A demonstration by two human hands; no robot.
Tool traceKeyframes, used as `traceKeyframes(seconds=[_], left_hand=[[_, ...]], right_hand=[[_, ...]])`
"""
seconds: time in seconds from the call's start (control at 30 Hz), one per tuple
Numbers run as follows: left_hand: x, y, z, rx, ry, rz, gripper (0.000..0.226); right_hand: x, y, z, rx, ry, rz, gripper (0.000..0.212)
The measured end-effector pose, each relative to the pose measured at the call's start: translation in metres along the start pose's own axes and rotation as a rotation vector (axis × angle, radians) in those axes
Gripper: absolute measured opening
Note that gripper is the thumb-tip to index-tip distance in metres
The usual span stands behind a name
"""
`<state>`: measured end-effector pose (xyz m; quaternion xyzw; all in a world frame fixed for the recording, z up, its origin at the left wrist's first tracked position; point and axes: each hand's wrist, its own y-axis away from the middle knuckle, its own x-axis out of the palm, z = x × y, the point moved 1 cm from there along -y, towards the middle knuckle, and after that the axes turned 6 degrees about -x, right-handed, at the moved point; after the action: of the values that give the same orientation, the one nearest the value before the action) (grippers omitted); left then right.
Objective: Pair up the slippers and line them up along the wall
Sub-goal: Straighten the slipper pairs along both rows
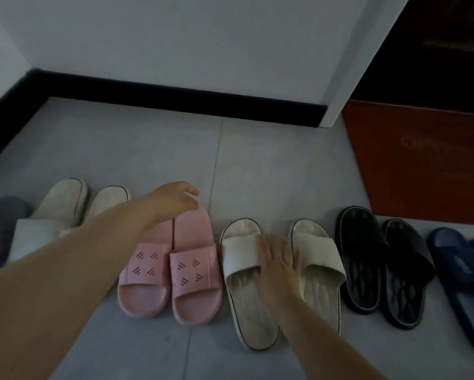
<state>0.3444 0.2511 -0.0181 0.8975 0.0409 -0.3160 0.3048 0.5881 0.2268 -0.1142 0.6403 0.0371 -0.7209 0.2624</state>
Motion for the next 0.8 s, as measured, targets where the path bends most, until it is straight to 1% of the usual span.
traceKeyframes(seconds=[0.1, 0.2, 0.27, 0.33, 0.4, 0.5, 0.6, 0.67, 0.73, 0.8], left_hand=[[-0.016, 0.006, 0.018, 0.054, -0.048, 0.099, 0.036], [-0.037, 0.008, 0.041, 0.104, -0.033, 0.094, 0.043], [-0.041, 0.006, 0.057, 0.104, -0.096, 0.082, 0.049], [-0.034, 0.005, 0.07, 0.106, -0.219, 0.126, 0.052], [-0.019, 0.007, 0.077, 0.12, -0.384, 0.212, 0.05], [0.005, 0.009, 0.079, 0.193, -0.543, 0.323, 0.049], [0.023, 0.008, 0.078, 0.275, -0.564, 0.346, 0.049], [0.032, 0.005, 0.076, 0.251, -0.574, 0.344, 0.046], [0.039, 0.001, 0.072, 0.216, -0.556, 0.364, 0.039], [0.045, 0.0, 0.066, 0.193, -0.529, 0.389, 0.032]], right_hand=[[-0.004, -0.007, -0.013, 0.099, 0.049, -0.009, 0.073], [-0.009, -0.006, -0.032, 0.131, 0.103, -0.035, 0.075], [-0.011, -0.003, -0.041, 0.141, 0.167, -0.039, 0.074], [-0.014, 0.0, -0.038, 0.165, 0.161, -0.042, 0.076], [-0.017, 0.001, -0.023, 0.167, 0.098, -0.038, 0.081], [-0.016, 0.007, 0.014, 0.094, -0.031, -0.057, 0.084], [-0.019, 0.012, 0.045, 0.052, -0.15, -0.107, 0.084], [-0.027, 0.012, 0.056, 0.066, -0.242, -0.132, 0.078], [-0.04, 0.011, 0.058, 0.088, -0.307, -0.166, 0.073], [-0.052, 0.009, 0.058, 0.089, -0.345, -0.16, 0.07]])
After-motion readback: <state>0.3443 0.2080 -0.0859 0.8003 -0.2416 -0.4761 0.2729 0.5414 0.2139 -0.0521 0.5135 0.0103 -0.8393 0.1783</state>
